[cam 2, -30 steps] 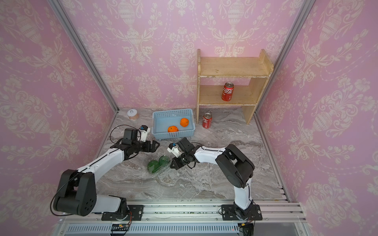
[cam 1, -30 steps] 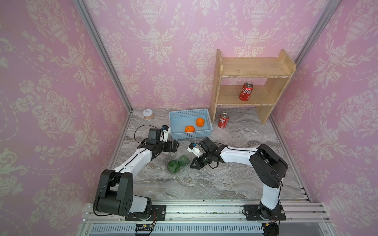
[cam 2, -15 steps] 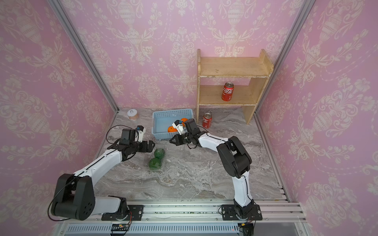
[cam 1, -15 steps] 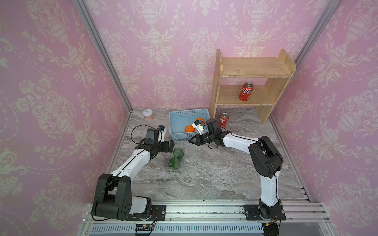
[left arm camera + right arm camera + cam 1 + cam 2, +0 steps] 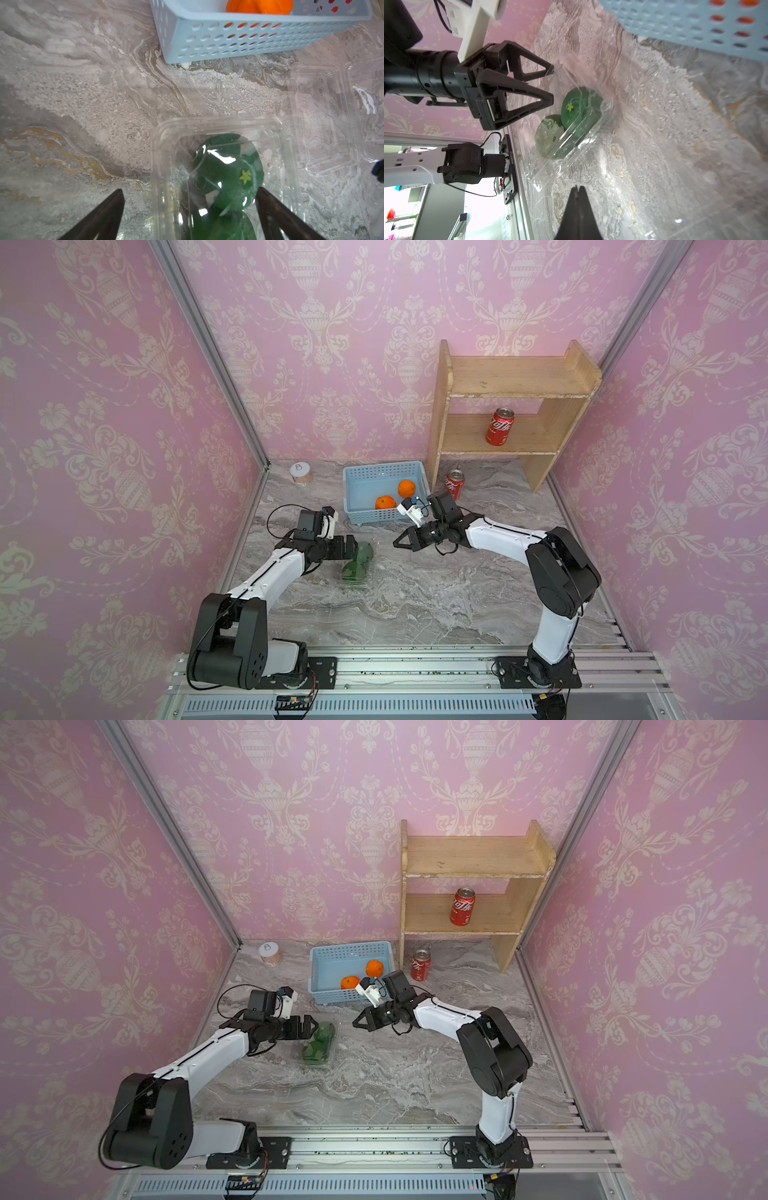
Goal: Take oranges out of containers
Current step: Open the packing box at the center of the board.
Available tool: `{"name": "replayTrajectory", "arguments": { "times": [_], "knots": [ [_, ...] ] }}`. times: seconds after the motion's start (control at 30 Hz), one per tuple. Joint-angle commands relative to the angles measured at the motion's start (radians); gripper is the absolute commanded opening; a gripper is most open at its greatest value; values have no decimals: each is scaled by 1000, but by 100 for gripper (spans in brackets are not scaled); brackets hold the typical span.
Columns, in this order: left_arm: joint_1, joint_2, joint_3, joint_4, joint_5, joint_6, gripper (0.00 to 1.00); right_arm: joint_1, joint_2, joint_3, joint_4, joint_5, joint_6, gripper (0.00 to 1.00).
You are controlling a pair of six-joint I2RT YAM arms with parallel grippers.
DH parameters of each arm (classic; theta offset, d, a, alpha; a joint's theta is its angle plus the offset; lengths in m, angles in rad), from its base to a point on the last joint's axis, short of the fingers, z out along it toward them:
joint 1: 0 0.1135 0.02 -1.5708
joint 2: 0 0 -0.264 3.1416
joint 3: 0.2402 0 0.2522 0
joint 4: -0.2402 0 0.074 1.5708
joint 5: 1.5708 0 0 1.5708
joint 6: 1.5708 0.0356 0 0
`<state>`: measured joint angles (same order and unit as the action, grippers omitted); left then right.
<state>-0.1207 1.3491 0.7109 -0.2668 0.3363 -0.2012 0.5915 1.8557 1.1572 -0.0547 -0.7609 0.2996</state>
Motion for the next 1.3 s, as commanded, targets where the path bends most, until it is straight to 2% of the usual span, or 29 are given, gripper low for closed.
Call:
{"name": "replayTrajectory", "arguments": {
  "times": [0.0,0.3,0.83,1.27],
  "knots": [
    [4,-20,-37,-3,73,-52,99,49,36,-35,79,-25,69,1],
    [-1,-38,-72,17,128,-97,99,98,103,-26,196,-13,166,0],
    [-27,50,-82,135,185,-130,99,108,145,-5,201,-2,196,0],
    [-40,74,-82,160,196,-135,99,110,134,7,193,-4,197,0]
  ]
}}
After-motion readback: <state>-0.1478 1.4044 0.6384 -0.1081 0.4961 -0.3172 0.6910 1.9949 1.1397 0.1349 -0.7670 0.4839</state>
